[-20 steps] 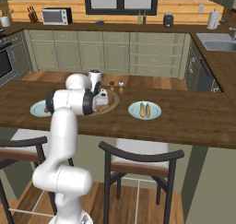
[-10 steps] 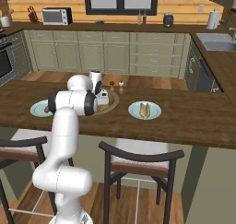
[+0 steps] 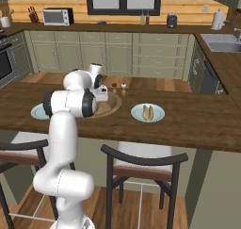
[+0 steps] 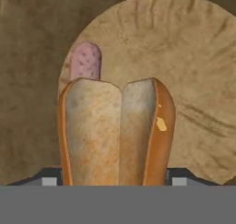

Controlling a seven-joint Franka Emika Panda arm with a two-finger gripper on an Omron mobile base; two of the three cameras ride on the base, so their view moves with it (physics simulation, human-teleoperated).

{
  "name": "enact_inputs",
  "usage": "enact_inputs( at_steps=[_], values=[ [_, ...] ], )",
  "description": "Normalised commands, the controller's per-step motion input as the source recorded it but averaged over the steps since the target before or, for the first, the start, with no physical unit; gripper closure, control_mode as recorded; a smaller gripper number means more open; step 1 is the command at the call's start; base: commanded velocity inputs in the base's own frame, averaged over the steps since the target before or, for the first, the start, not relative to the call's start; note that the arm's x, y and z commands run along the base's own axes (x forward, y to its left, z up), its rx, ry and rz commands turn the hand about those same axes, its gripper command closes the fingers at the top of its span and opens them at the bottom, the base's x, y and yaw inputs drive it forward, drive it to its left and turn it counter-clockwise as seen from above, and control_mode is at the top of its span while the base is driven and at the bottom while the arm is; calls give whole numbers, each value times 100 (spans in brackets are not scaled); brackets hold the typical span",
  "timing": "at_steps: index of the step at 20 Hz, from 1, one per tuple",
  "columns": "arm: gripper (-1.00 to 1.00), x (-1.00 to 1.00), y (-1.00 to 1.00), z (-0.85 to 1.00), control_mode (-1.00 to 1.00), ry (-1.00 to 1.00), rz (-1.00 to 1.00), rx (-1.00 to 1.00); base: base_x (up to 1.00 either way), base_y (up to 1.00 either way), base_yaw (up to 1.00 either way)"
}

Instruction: Place one bun and one sausage from the bowl on each plate.

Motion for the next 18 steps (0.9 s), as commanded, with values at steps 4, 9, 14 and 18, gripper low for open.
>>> enact_inputs(
  at_steps=[4,9,14,18],
  values=[
    [100,-93,63,97,-100,-3,5,10,0,0,0],
    [100,-100,92,63,-100,-14,3,7,0,0,0],
    [100,-94,100,48,-100,-8,0,2,0,0,0],
    [100,-36,100,0,-100,0,-9,0,0,0,0]
  ],
)
